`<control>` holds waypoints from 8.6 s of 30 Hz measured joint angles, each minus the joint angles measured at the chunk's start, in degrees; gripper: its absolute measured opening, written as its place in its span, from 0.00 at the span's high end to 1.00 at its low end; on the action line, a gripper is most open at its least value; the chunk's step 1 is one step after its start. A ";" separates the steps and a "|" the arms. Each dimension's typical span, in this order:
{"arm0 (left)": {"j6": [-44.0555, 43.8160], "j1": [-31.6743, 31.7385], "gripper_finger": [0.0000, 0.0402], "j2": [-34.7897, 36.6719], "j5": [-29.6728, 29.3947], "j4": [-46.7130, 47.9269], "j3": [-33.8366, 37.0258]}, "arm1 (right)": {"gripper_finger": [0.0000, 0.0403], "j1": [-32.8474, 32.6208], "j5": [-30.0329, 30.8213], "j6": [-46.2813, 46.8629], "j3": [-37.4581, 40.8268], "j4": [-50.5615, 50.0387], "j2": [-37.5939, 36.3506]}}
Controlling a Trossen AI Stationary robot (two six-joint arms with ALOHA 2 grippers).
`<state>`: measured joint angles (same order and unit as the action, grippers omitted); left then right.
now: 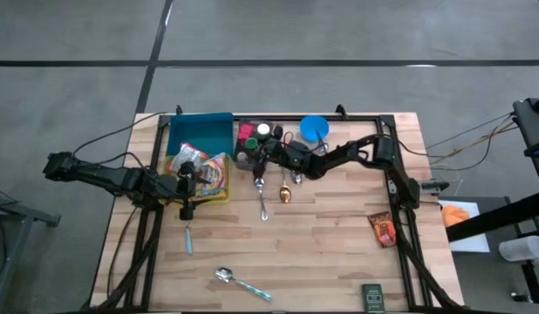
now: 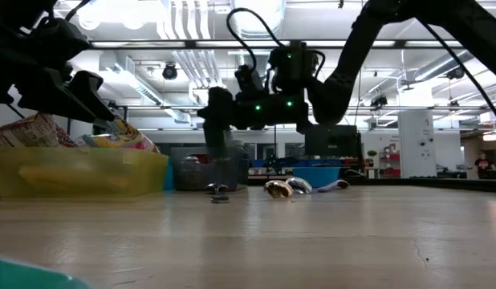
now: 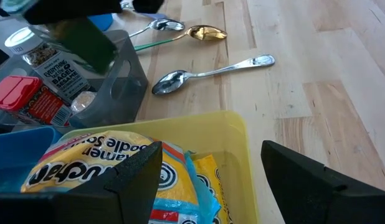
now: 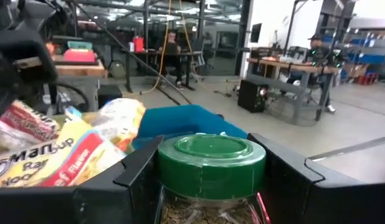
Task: Pick & Place Food Item
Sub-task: Put the green seasoning bottle into the black bin, then put the orange seasoning bag into the black bin
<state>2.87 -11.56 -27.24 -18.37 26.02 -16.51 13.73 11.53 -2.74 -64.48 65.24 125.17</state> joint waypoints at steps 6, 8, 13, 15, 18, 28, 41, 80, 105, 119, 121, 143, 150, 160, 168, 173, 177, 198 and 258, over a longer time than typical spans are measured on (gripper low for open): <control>0.05 -0.01 0.32 -0.02 0.00 0.00 -0.01 | 0.47 0.02 0.48 2.96 0.78 0.19 1.46; 0.13 -0.01 0.32 0.00 0.00 0.00 -0.02 | 0.47 0.05 0.62 3.52 1.37 -0.21 1.46; 0.13 -0.01 0.32 0.00 0.00 0.01 0.00 | 0.47 0.18 0.59 5.61 2.66 -0.35 1.59; 0.13 -0.01 0.32 0.00 0.00 0.02 -0.01 | 0.47 0.25 0.59 5.80 2.66 -0.27 2.23; 0.11 -0.01 0.32 0.02 0.00 0.02 0.00 | 0.47 0.35 0.59 6.54 2.55 0.02 3.29; 0.09 -0.01 0.32 0.00 0.00 0.09 0.00 | 0.47 0.49 0.59 6.18 2.20 1.59 4.21; -0.04 0.01 0.32 0.00 0.00 0.09 0.00 | 0.46 0.53 0.29 5.59 2.20 1.56 4.21; 0.11 0.01 0.32 0.00 0.00 0.02 -0.02 | 0.36 -4.31 2.72 -3.18 2.77 -11.70 -10.13; -0.02 0.01 0.32 0.00 0.00 0.04 0.00 | 0.36 -15.66 12.53 31.75 3.01 -89.56 -38.66; 0.00 0.01 0.32 0.00 0.00 0.09 0.00 | 0.36 -29.24 10.10 74.99 3.01 -133.65 -48.20; 0.00 -0.01 0.32 0.00 0.00 0.09 0.00 | 0.36 -31.74 8.64 78.73 3.13 -135.90 -48.62; 0.11 0.00 0.32 0.00 0.00 0.07 -0.01 | 0.36 -50.96 -18.46 110.97 10.42 -139.39 -39.75; 0.09 -0.01 0.32 -0.01 0.00 0.09 -0.01 | 0.36 -54.59 -23.29 115.12 10.42 -136.28 -35.72; -0.04 -0.01 0.32 0.00 0.00 0.07 -0.02 | 0.36 -58.38 -27.17 116.01 10.40 -134.26 -29.93; -0.02 -0.01 0.32 0.00 0.00 0.09 -0.02 | 0.36 -58.88 -28.35 113.21 10.55 -134.45 -25.48; -0.02 -0.01 0.32 0.00 0.00 0.15 0.00 | 0.36 -58.90 -28.32 110.71 11.60 -134.47 -24.23; -0.02 0.01 0.32 0.00 -0.02 0.17 -0.02 | 0.36 -58.87 -28.20 110.06 12.67 -134.29 -23.88; 0.13 -0.01 0.32 0.00 -0.02 0.83 0.00 | 0.52 -58.87 -28.09 109.65 15.84 -131.59 -25.29; 0.13 0.00 0.32 0.00 0.00 0.87 -0.01 | 0.87 -50.14 49.86 86.96 13.61 -115.41 -46.36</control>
<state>3.01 -11.56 -27.24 -18.37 26.89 -16.52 -36.41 61.39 84.22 -50.87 -50.17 78.81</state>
